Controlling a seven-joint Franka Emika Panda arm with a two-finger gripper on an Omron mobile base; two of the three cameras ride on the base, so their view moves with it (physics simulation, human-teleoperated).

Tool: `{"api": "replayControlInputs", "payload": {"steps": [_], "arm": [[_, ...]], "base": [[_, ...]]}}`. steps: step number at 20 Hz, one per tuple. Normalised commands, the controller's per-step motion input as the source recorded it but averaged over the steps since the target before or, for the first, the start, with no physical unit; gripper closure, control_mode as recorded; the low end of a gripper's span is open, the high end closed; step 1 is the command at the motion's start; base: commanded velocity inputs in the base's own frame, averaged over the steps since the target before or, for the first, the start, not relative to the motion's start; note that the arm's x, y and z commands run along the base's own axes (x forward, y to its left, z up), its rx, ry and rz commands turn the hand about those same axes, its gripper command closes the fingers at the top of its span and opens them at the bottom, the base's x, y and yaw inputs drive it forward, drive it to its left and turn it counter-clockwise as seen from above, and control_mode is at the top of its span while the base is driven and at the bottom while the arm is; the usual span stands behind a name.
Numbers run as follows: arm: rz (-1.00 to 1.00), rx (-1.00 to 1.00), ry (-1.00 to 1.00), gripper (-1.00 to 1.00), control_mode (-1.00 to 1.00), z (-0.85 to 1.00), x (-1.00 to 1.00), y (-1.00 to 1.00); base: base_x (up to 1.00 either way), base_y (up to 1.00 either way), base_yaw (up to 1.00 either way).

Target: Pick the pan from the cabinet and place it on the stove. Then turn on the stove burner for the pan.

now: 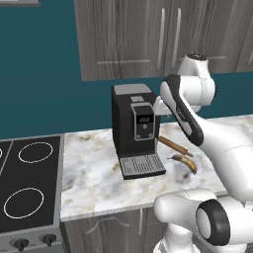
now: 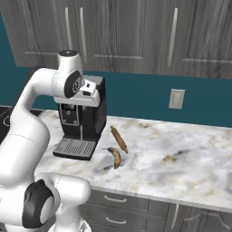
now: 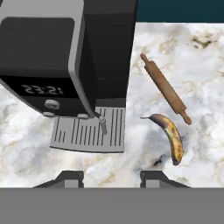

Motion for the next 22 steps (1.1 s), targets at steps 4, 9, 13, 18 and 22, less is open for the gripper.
{"api": "replayControlInputs", "payload": {"steps": [4,9,13,18,22], "arm": [[0.00,0.00,-0.05,-1.00,-1.00,0.00,-0.16,0.00],[0.00,0.00,-0.18,-1.00,-1.00,0.04,-0.21,0.02],[0.00,0.00,-0.33,-1.00,-1.00,0.42,-0.25,-0.03],[0.00,0.01,-0.30,-1.00,-1.00,0.79,-0.01,-0.02],[-0.04,0.04,-0.16,-1.00,-1.00,0.83,0.00,-0.08]], "base": [[0.00,0.00,0.00],[0.00,0.00,0.00],[0.00,0.00,0.00],[0.00,0.00,0.00],[0.00,0.00,0.00]]}}
